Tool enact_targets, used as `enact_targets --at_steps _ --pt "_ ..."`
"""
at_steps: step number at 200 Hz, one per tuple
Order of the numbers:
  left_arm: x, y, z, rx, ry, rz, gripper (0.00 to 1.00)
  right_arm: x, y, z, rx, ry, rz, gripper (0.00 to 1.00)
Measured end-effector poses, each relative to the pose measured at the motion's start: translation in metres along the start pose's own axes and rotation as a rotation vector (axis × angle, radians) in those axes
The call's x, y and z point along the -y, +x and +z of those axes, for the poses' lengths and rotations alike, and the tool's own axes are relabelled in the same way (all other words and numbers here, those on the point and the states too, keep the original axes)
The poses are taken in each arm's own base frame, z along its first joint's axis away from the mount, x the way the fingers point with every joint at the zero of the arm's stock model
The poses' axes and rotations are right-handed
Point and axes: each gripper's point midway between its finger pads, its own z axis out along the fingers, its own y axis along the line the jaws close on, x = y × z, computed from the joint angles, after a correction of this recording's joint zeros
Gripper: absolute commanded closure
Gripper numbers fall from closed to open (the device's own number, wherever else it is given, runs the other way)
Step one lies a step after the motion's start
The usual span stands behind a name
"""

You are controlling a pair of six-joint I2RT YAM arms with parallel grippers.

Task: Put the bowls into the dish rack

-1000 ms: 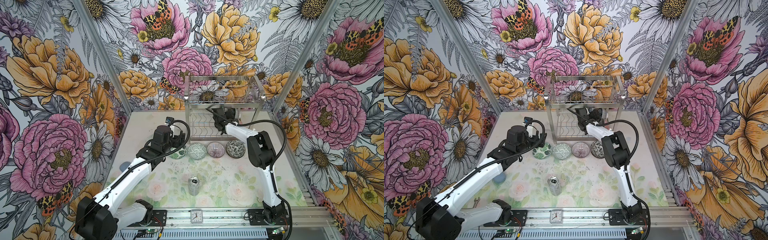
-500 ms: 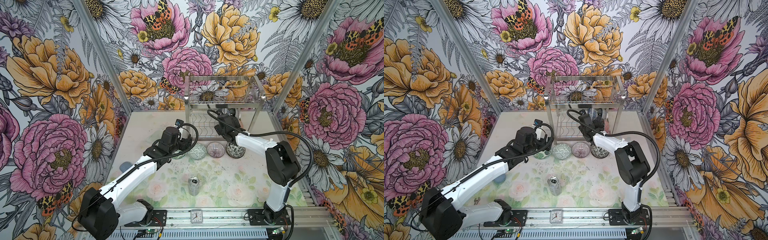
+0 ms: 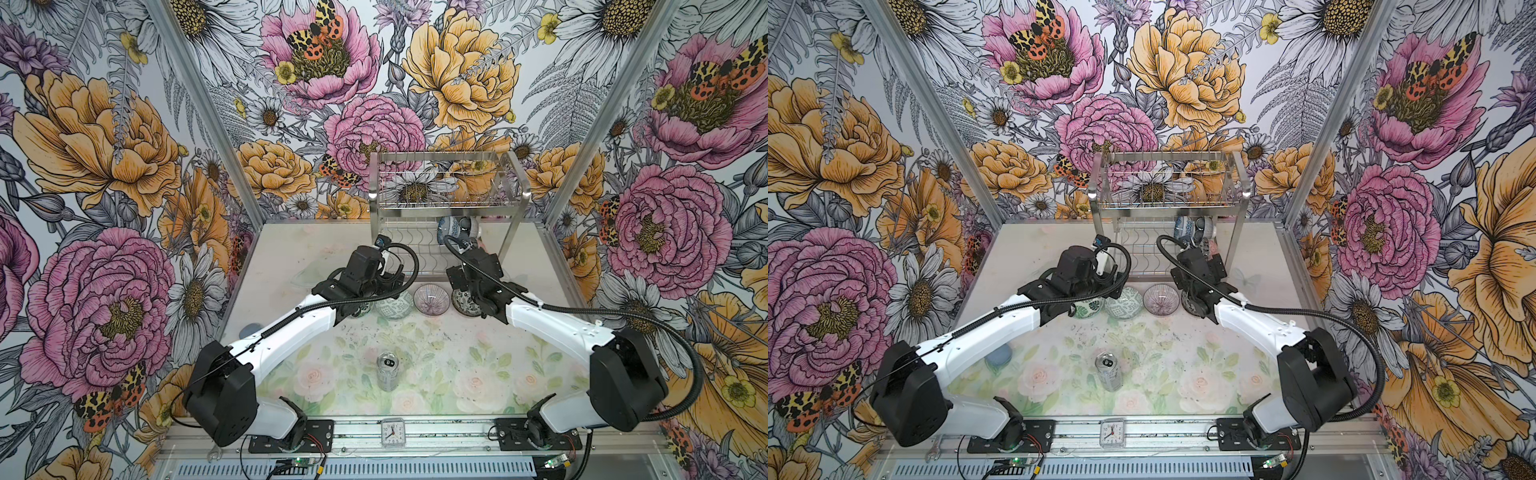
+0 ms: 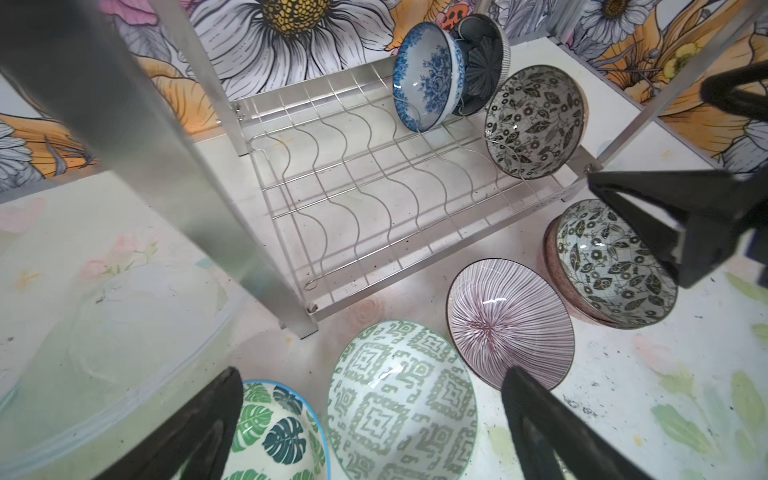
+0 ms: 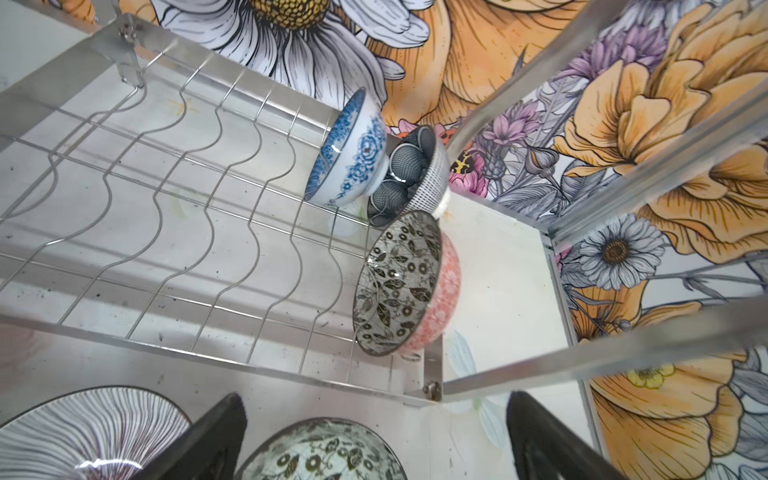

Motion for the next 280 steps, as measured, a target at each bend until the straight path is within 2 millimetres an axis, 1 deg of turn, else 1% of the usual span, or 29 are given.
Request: enact_targets --at_steps 37,52,65,91,106,134,152,179,190,200,246,262,280 --pt "0.033 0.001 0.03 -0.05 0.081 0.034 0.01 0.051 0.0 -0.033 0.046 0.054 0.162 0.0" --pt "0.049 0.002 0.041 -0.064 0.117 0.051 0.01 0.066 0.002 -0.042 0.057 0.072 0.214 0.0" --pt "0.062 0.003 0.049 -0.078 0.151 0.061 0.01 0.073 0.004 -0.049 0.062 0.08 0.242 0.0" --pt "0.086 0.006 0.065 -0.105 0.214 0.075 0.01 0.076 0.009 -0.058 0.059 0.075 0.267 0.0" --pt "0.096 0.009 0.074 -0.122 0.245 0.078 0.01 0.078 0.012 -0.061 0.056 0.077 0.275 0.0" --pt "0.11 0.022 0.09 -0.167 0.293 0.067 0.01 0.079 0.018 -0.061 0.041 0.08 0.281 0.0" --pt "0.115 0.032 0.101 -0.197 0.302 0.063 0.03 0.08 0.021 -0.06 0.031 0.085 0.28 0.0" --pt "0.126 0.042 0.11 -0.224 0.316 0.054 0.06 0.079 0.025 -0.056 0.015 0.088 0.275 0.0" --pt "0.131 0.042 0.112 -0.228 0.323 0.054 0.09 0.079 0.026 -0.055 0.01 0.088 0.273 0.0" --pt "0.135 0.041 0.114 -0.228 0.329 0.047 0.14 0.079 0.026 -0.055 0.009 0.089 0.273 0.0" --pt "0.151 0.023 0.122 -0.199 0.357 0.032 0.31 0.082 0.027 -0.055 0.007 0.096 0.277 0.0" --pt "0.154 0.022 0.125 -0.199 0.364 0.028 0.36 0.083 0.027 -0.054 0.006 0.096 0.279 0.0" --pt "0.157 0.026 0.132 -0.21 0.366 0.021 0.41 0.083 0.028 -0.054 0.005 0.096 0.28 0.0"
